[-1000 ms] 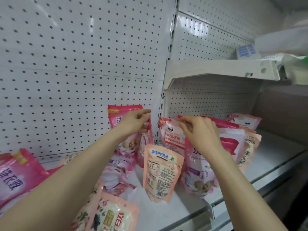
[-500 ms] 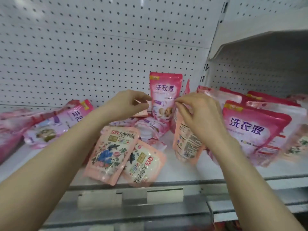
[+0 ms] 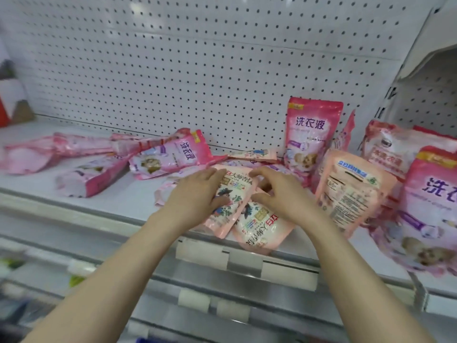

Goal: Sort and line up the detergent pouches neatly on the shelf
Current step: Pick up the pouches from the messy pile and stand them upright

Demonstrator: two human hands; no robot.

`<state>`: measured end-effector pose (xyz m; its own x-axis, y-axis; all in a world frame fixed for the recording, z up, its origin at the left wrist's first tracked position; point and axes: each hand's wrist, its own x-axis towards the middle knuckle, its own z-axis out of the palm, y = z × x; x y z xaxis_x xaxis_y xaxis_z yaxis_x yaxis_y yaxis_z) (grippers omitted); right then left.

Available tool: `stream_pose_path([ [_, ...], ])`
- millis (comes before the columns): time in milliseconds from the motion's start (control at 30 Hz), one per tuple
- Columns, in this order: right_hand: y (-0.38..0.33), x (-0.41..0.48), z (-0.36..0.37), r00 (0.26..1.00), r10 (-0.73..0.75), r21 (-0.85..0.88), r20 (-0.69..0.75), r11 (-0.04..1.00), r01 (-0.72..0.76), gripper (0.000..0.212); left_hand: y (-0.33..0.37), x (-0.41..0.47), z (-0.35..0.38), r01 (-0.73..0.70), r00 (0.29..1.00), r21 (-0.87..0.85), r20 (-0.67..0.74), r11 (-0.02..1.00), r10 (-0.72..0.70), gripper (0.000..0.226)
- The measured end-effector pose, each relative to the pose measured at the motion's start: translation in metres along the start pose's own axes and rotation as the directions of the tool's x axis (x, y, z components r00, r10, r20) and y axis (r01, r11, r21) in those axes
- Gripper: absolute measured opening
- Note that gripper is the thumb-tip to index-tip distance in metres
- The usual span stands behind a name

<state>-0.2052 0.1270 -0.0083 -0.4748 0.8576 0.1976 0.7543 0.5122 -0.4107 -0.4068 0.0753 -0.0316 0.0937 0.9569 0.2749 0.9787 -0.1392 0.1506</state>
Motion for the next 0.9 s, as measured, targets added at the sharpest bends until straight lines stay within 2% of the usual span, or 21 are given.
stream_pose_path([
  [100,-0.006,-0.002,-0.002,0.999,0.016,0.131,-0.044,0.991,-0.01,0.041,-0.007,0.01,-0.005,-0.03,0.998,-0.028,0.058,0.999,0.031,0.089],
  [233,-0.016,-0.009,-0.009,0.972,0.09,0.275,-0.216,0.961,-0.028,0.039,-0.015,0.028,-0.014,0.005,0.988,-0.146,0.151,0.989,0.018,0.118],
  [300,-0.019,-0.012,-0.012,0.926,0.161,0.313,-0.343,0.949,-0.049,0.04,-0.017,0.032,-0.016,0.061,0.99,-0.34,0.137,0.939,-0.014,0.123],
  [400,-0.019,-0.019,-0.016,0.794,0.247,0.372,-0.555,0.928,-0.027,0.045,-0.015,0.032,-0.015,0.082,0.996,-0.598,0.023,0.797,-0.084,0.121],
  [467,-0.021,-0.027,-0.015,0.724,0.334,0.473,-0.604,0.881,-0.011,0.054,-0.014,0.027,-0.014,0.061,0.992,-0.733,-0.032,0.678,-0.124,0.115],
  [500,-0.021,-0.031,-0.013,0.713,0.383,0.522,-0.587,0.853,-0.028,0.056,-0.014,0.024,-0.014,0.061,0.99,-0.814,-0.023,0.578,-0.137,0.109],
  [567,-0.019,-0.04,-0.006,0.732,0.462,0.562,-0.501,0.817,-0.131,0.05,-0.018,0.02,-0.013,0.079,0.987,-0.928,0.022,0.364,-0.158,0.08],
  [600,-0.019,-0.045,-0.003,0.739,0.489,0.566,-0.464,0.805,-0.178,0.043,-0.02,0.02,-0.013,0.081,0.985,-0.948,0.029,0.308,-0.168,0.059],
  [633,-0.019,-0.051,-0.001,0.739,0.503,0.574,-0.447,0.795,-0.194,0.036,-0.021,0.018,-0.013,0.078,0.984,-0.957,0.029,0.28,-0.176,0.043],
  [700,-0.021,-0.061,0.001,0.738,0.494,0.58,-0.46,0.796,-0.171,0.029,-0.023,0.016,-0.012,0.074,0.982,-0.967,0.028,0.243,-0.187,0.029],
  [800,-0.023,-0.069,-0.004,0.739,0.456,0.495,-0.496,0.848,-0.191,0.033,-0.024,0.013,-0.011,0.07,0.98,-0.982,0.034,0.177,-0.195,0.023],
  [867,-0.025,-0.071,-0.006,0.773,0.439,0.396,-0.457,0.879,-0.266,0.025,-0.023,0.013,-0.01,0.06,0.982,-0.983,0.027,0.173,-0.189,0.02],
  [900,-0.025,-0.071,-0.006,0.797,0.441,0.311,-0.411,0.89,-0.332,0.027,-0.023,0.012,-0.01,0.051,0.983,-0.98,0.016,0.19,-0.181,0.02],
])
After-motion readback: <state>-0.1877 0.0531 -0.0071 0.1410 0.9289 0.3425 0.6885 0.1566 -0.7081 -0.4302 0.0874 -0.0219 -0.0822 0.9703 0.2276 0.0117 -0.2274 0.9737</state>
